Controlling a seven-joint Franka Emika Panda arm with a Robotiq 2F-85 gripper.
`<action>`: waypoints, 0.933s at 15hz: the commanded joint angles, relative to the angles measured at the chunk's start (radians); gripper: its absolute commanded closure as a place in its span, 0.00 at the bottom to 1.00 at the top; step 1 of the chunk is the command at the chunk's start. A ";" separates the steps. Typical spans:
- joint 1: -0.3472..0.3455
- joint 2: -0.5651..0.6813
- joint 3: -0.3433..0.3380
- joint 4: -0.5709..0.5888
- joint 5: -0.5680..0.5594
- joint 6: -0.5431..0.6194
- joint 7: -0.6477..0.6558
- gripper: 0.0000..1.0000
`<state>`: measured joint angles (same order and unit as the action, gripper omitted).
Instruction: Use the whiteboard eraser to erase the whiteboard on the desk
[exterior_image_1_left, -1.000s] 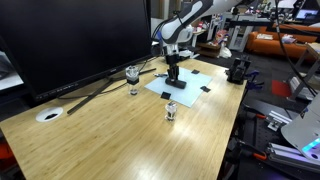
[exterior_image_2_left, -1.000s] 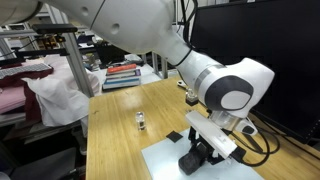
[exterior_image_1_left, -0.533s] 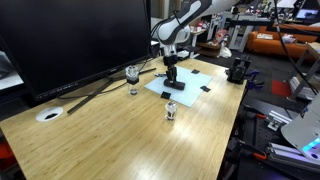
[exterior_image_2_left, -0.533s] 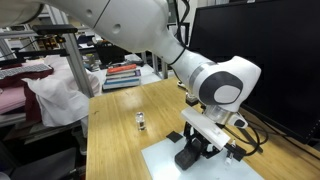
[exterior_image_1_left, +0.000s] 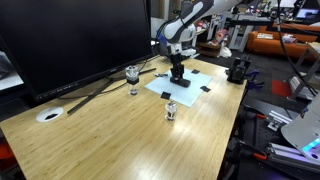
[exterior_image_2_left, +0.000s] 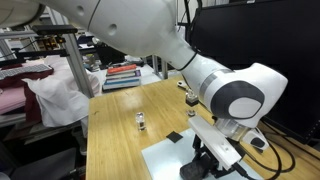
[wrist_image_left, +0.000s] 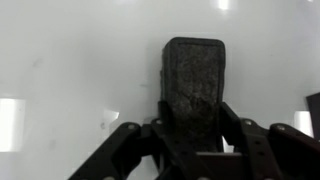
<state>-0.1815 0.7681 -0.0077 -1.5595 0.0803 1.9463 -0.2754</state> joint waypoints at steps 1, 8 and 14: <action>-0.016 -0.006 -0.019 -0.022 0.028 0.019 0.075 0.74; -0.069 -0.014 -0.014 -0.042 0.203 0.031 0.194 0.74; -0.057 -0.027 -0.040 -0.060 0.255 0.051 0.323 0.74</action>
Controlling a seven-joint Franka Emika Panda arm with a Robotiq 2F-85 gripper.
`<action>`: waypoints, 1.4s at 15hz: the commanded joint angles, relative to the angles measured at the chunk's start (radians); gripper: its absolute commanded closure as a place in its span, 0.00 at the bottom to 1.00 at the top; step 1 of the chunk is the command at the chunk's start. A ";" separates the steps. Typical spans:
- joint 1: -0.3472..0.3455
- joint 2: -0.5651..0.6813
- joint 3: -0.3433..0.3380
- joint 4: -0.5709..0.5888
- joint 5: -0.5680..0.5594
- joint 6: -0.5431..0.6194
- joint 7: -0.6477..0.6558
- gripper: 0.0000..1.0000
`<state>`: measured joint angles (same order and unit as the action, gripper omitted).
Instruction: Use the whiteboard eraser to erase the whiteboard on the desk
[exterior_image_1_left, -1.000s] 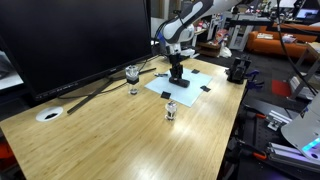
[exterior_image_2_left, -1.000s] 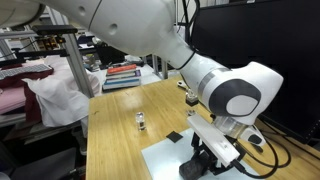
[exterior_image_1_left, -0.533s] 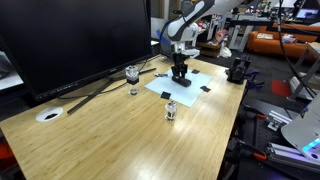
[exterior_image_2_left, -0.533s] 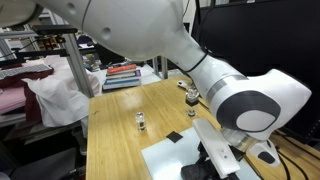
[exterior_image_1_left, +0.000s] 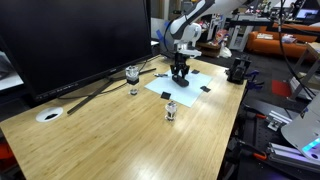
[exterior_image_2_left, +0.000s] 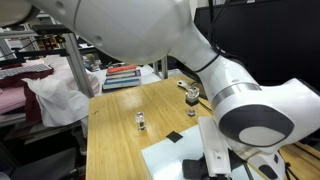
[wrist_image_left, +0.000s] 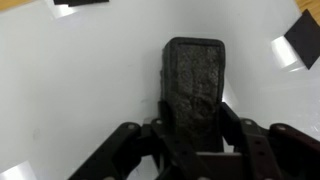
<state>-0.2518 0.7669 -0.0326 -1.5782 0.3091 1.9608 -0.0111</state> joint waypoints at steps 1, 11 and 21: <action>0.021 -0.035 -0.020 -0.052 0.024 0.042 0.084 0.74; 0.021 -0.181 0.010 -0.278 0.164 0.212 0.084 0.74; 0.071 -0.291 0.018 -0.436 0.144 0.222 -0.003 0.74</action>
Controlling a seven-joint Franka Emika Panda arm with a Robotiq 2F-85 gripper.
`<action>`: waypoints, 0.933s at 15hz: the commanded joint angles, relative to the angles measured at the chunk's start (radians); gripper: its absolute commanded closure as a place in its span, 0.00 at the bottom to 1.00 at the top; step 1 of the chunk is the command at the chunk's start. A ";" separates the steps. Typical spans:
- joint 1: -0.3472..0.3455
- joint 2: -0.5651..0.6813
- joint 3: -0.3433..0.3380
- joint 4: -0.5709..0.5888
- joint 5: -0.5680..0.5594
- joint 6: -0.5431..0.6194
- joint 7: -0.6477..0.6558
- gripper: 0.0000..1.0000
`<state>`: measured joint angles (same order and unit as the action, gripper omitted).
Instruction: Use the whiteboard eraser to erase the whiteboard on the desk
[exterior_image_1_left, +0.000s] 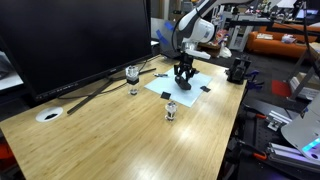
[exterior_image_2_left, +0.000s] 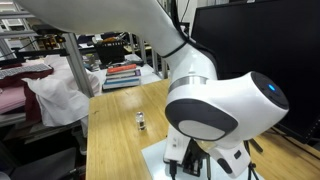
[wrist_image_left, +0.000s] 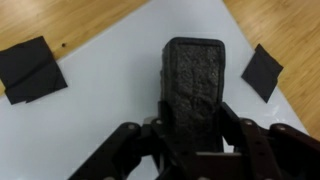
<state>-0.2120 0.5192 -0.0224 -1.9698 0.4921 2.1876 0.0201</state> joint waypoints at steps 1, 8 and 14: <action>0.049 -0.045 0.016 -0.045 -0.061 -0.022 -0.040 0.74; 0.174 -0.020 0.042 -0.056 -0.266 -0.142 -0.045 0.74; 0.203 -0.043 0.052 -0.084 -0.394 -0.173 -0.122 0.74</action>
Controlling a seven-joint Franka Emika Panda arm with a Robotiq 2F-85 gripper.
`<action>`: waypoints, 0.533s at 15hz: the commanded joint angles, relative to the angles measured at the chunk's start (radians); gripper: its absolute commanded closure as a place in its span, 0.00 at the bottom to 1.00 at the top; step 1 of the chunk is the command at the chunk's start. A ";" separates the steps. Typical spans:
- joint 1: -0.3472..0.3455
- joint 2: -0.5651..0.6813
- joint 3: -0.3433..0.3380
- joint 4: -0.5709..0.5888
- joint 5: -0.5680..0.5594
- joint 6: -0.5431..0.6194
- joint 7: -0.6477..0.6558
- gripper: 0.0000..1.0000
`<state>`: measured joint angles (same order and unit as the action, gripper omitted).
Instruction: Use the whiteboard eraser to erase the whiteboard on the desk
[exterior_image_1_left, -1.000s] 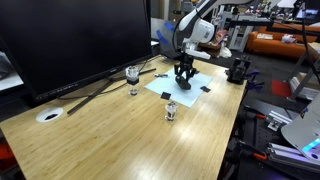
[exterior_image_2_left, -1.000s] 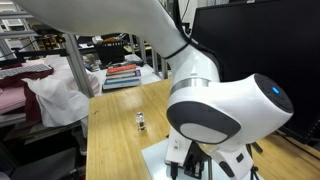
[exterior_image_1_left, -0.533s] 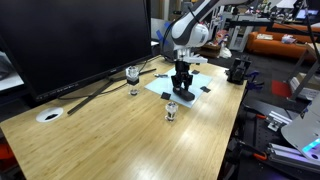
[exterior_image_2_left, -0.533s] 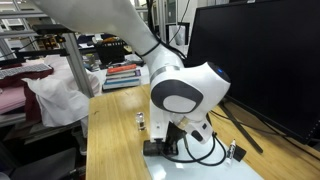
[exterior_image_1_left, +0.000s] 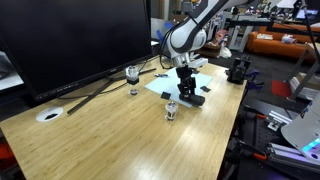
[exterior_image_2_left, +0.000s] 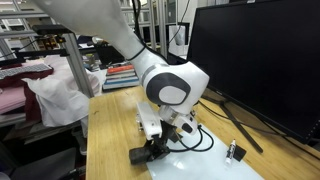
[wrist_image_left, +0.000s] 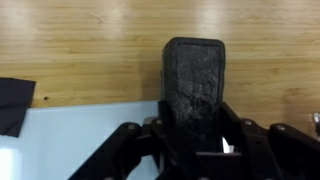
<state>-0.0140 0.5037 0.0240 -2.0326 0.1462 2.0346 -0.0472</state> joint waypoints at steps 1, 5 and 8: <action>0.007 -0.028 0.009 -0.023 -0.061 -0.020 -0.076 0.74; 0.019 -0.025 0.026 -0.013 -0.132 -0.025 -0.161 0.74; 0.022 -0.034 0.038 -0.018 -0.171 -0.020 -0.216 0.74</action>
<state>0.0107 0.5000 0.0525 -2.0359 0.0162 2.0289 -0.2068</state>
